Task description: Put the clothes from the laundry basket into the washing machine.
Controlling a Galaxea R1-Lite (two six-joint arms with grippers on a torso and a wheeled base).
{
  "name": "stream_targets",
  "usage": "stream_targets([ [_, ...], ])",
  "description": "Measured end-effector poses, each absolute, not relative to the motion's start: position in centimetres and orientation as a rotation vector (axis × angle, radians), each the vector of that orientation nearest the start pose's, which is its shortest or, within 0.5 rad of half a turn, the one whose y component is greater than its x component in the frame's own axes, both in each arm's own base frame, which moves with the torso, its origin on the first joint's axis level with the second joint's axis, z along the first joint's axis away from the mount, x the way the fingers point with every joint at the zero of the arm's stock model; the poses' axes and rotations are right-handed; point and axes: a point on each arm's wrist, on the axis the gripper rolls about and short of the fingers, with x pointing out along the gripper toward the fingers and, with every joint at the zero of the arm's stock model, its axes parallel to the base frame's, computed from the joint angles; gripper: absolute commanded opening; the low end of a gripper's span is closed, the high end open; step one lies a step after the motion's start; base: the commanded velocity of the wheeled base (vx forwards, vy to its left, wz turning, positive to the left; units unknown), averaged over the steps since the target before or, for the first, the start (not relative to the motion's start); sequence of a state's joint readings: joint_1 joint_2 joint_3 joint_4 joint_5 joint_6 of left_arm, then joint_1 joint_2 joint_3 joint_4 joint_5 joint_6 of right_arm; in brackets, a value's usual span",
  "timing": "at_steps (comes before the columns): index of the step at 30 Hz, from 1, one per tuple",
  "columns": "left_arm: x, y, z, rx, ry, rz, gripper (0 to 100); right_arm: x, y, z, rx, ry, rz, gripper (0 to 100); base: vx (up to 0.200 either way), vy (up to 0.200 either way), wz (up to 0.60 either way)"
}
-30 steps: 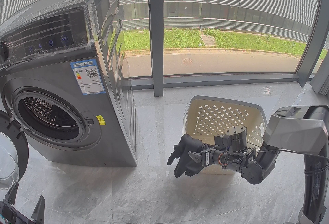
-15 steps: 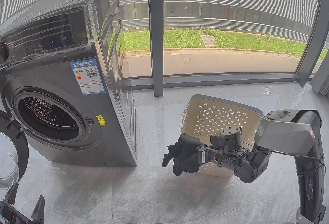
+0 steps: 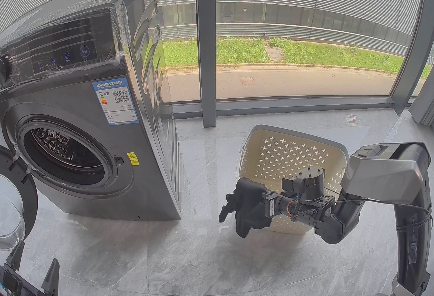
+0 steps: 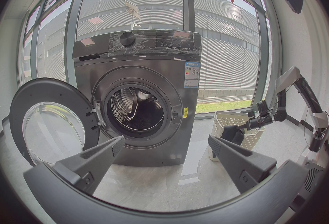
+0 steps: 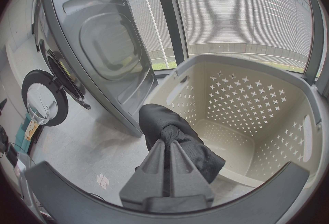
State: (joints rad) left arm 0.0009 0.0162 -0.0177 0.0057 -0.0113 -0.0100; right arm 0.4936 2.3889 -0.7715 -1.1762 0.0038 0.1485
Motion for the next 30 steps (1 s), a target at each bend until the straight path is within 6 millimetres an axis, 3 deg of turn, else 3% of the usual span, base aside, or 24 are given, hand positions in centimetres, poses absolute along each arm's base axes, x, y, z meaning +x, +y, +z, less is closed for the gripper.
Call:
stream_targets([
  [6,-2.3,0.0,8.0,-0.01,0.004,-0.01,100,31.9,17.8,1.8,0.052,0.394,0.479,0,0.0,0.0,0.0],
  [16,-2.3,0.0,8.0,-0.011,0.005,-0.01,100,27.8,17.3,11.6,0.119,0.172,0.56,0,0.0,0.0,0.0],
  [30,-2.3,0.0,8.0,-0.015,0.005,-0.01,100,22.8,17.3,18.3,0.183,-0.018,0.66,0,0.0,0.0,0.0],
])
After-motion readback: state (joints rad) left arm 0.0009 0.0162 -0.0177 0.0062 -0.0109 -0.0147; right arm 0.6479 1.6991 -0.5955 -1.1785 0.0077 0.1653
